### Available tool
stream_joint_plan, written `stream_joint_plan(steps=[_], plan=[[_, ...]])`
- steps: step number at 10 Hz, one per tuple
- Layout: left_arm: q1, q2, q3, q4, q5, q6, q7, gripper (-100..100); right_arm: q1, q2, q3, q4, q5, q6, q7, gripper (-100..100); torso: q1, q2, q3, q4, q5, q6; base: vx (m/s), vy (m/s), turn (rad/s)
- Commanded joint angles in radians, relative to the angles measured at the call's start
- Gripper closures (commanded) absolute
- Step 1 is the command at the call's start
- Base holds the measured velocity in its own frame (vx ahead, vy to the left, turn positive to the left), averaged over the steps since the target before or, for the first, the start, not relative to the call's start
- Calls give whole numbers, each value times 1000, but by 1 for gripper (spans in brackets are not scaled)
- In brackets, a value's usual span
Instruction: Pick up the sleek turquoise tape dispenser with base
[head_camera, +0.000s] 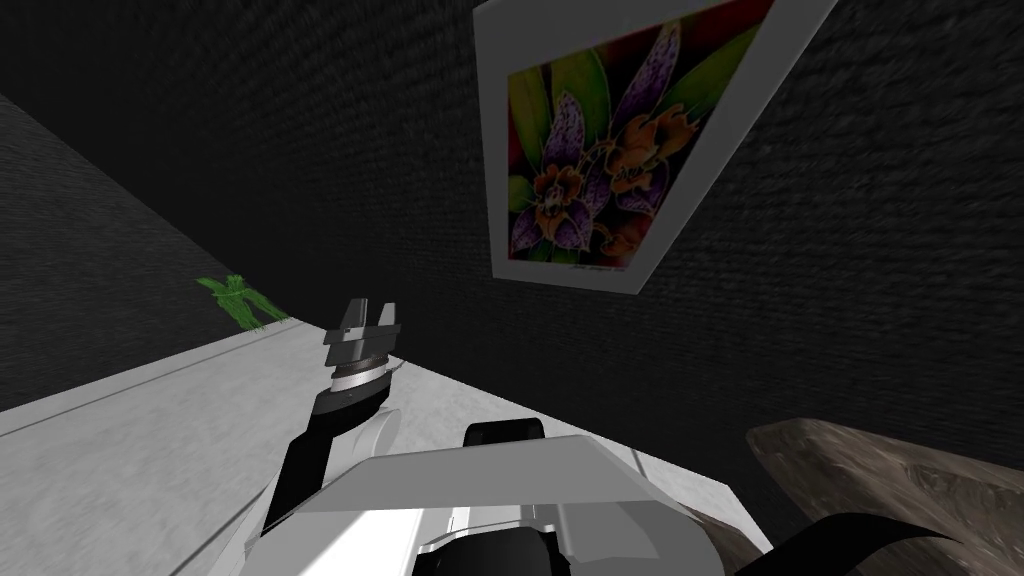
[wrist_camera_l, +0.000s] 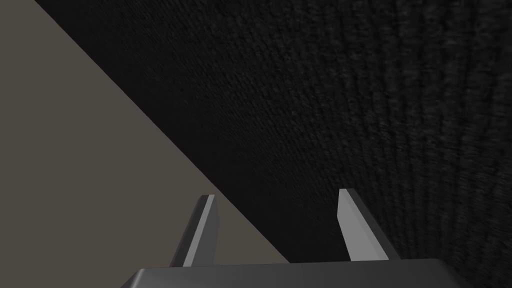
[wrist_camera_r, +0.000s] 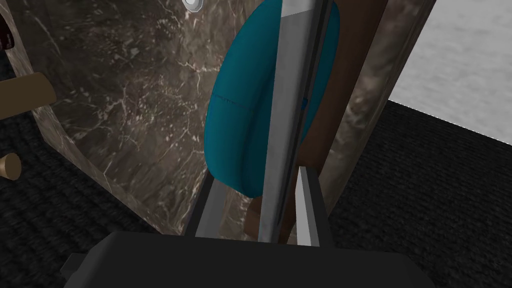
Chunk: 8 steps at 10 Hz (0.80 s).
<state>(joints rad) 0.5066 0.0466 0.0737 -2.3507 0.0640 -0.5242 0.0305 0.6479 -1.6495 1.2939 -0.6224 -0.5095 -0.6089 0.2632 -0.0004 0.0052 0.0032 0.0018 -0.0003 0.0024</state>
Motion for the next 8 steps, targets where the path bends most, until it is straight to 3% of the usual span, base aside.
stream_joint_plan(steps=[1,3,4,5,7,8], plan=[[0,0,0,0,0,0,0,0,0,0,0,0,0,0,0,100,0,0,0,0,0,0,0,0,0],[0,0,0,0,0,0,0,0,0,0,0,0,0,1,0,100,0,0,0,0,0,0,0,0,0],[0,0,0,0,0,0,0,0,0,0,0,0,0,1,0,0,0,0,0,0,0,0,0,0,0],[0,0,0,0,0,0,0,0,-4,-22,5,6,-11,-29,15,100,1,0,0,0,0,0,47,24,-200],[0,0,0,0,0,0,0,0,-10,-20,8,12,-6,-29,11,100,4,-3,-2,-1,1,1,46,31,-124],[0,0,0,0,0,0,0,0,-9,-21,8,10,-6,-31,13,0,3,-2,-1,0,1,0,0,0,0]])
